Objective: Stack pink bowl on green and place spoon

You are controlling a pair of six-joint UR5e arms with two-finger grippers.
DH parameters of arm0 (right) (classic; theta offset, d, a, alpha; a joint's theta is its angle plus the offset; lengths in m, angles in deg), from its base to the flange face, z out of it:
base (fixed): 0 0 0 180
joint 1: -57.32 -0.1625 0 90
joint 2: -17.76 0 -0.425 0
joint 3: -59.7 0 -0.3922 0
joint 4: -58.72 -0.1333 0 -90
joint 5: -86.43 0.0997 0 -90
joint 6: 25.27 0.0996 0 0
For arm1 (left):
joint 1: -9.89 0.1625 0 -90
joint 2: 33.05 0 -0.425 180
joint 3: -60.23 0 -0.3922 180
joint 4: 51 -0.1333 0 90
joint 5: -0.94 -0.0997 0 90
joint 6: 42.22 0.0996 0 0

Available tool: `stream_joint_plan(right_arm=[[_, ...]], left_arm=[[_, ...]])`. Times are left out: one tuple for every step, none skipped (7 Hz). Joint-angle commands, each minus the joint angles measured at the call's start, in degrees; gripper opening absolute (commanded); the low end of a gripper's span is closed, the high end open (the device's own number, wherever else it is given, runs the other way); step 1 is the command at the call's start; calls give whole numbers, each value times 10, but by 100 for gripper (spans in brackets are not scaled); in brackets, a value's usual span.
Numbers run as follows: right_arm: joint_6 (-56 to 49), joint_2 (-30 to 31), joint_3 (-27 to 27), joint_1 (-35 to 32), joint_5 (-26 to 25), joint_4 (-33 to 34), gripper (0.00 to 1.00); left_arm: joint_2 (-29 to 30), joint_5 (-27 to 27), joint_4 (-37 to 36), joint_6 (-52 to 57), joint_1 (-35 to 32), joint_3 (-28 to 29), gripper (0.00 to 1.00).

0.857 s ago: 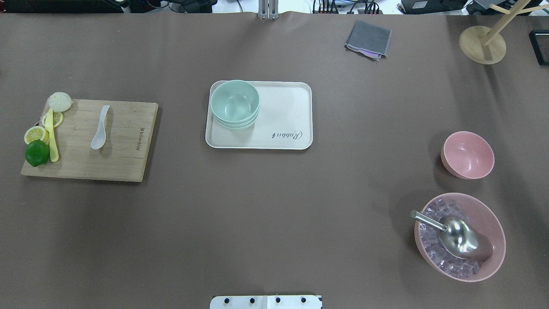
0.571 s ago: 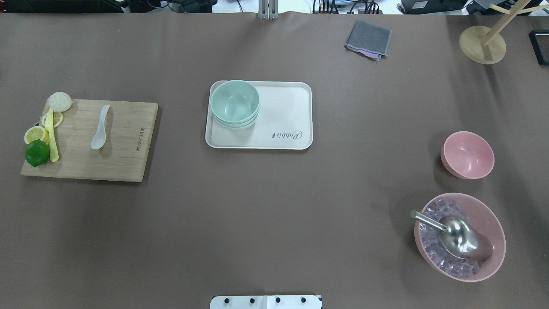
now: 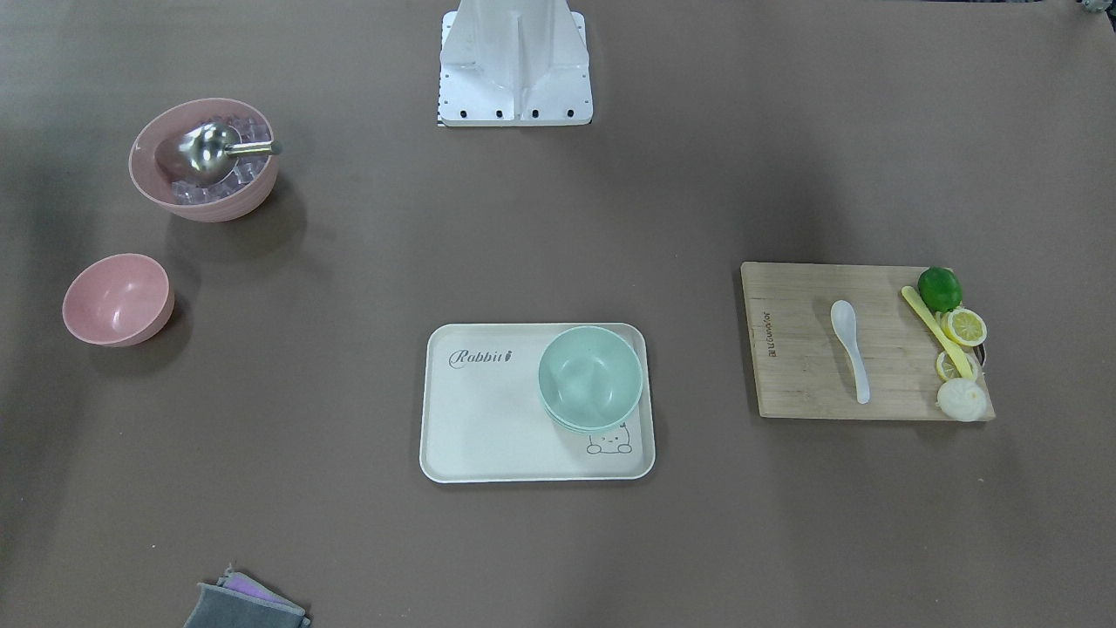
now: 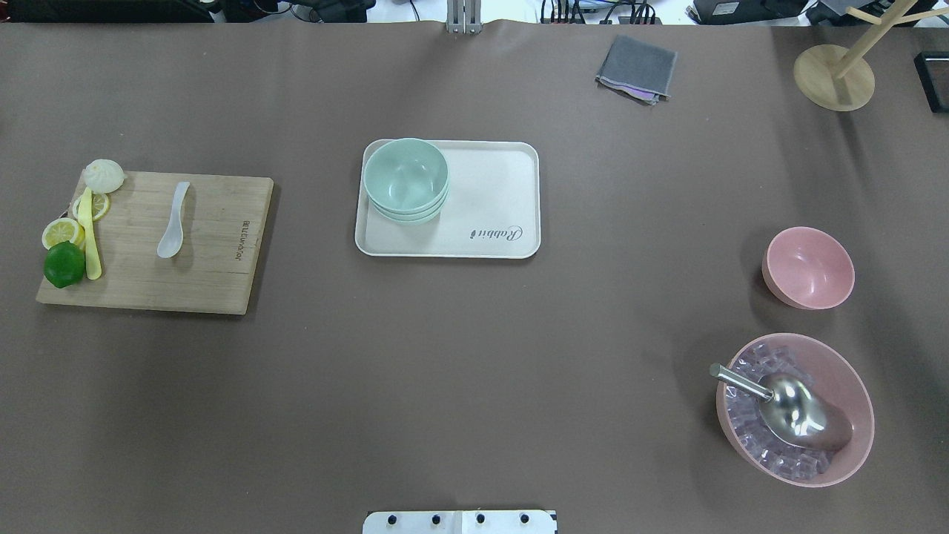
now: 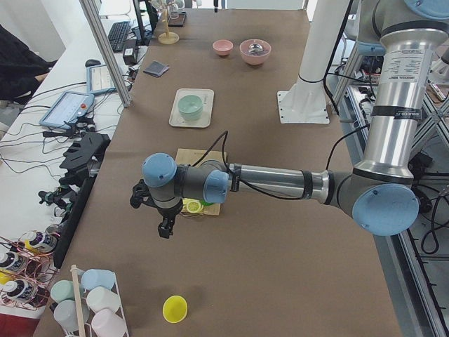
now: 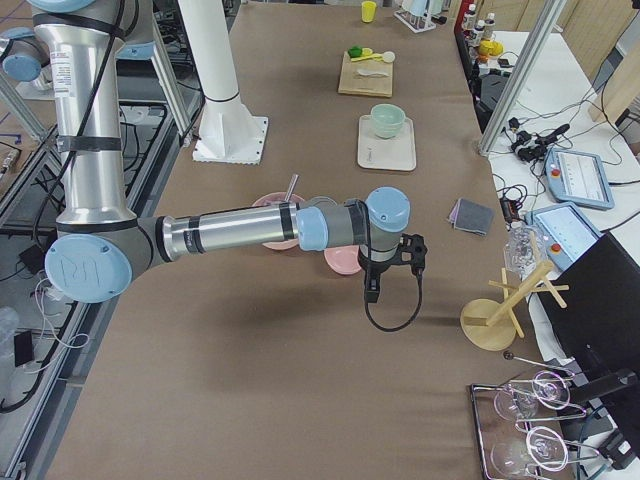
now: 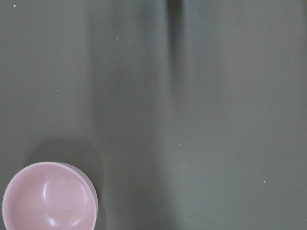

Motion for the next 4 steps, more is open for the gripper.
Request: stream_joint_plan(right_arm=[[0,0,1,0,0,0,100],[0,0,1,0,0,0,100],[0,-1,1,0,0,0,100],[0,-1,1,0,0,0,100]], left_arm=[[-1,0,0,0,0,-1,98],[0,0,0,0,0,-1,98],[3,0,-1,0,0,0,98],[3,0,-1,0,0,0,98]])
